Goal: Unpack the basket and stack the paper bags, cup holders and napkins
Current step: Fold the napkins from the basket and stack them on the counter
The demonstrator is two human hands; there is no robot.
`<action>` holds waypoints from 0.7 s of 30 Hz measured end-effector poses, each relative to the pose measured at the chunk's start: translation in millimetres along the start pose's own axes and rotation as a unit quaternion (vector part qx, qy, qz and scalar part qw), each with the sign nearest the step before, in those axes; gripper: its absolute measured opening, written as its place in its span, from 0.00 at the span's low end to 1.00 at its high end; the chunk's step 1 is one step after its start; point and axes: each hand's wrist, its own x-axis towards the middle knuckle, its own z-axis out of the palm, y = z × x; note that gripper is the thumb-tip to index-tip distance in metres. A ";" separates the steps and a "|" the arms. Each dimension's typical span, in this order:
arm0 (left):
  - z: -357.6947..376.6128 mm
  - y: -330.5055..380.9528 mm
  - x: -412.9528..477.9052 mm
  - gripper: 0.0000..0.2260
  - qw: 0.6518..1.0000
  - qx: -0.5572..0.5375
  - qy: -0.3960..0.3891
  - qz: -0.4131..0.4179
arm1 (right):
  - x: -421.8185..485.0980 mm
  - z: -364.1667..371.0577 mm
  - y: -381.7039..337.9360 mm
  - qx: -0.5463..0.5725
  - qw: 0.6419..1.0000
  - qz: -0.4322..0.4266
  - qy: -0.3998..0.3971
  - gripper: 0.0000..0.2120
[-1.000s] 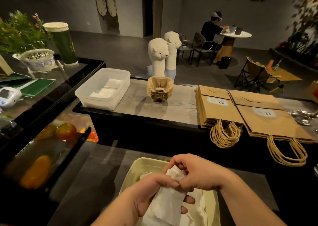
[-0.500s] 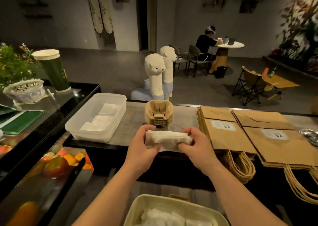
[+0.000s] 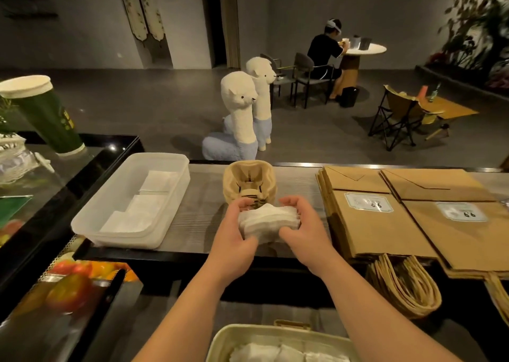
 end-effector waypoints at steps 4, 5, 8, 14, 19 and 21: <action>-6.2 -5.2 -2.5 0.26 0.996 -0.053 0.063 -0.043 | -1.5 -2.8 -0.8 0.015 0.999 0.014 0.025 0.22; -8.8 -5.2 -3.4 0.22 0.995 -0.056 0.070 -0.049 | -2.1 -4.8 -0.3 0.019 0.999 0.019 0.027 0.22; -11.7 -2.3 -6.7 0.10 0.994 -0.039 0.083 -0.053 | -4.4 -8.6 1.6 0.026 0.999 0.023 0.026 0.22; -9.1 8.5 -14.5 0.04 0.993 -0.025 0.116 -0.028 | -7.2 -10.5 4.9 0.046 0.999 0.010 -0.002 0.24; -16.0 20.2 -19.4 0.03 0.985 -0.084 0.151 -0.024 | -5.6 -10.7 5.5 0.048 0.999 0.012 -0.012 0.18; -19.5 24.4 -18.4 0.04 0.976 -0.113 0.181 -0.037 | -6.1 -8.7 3.6 0.024 1.000 0.007 0.000 0.13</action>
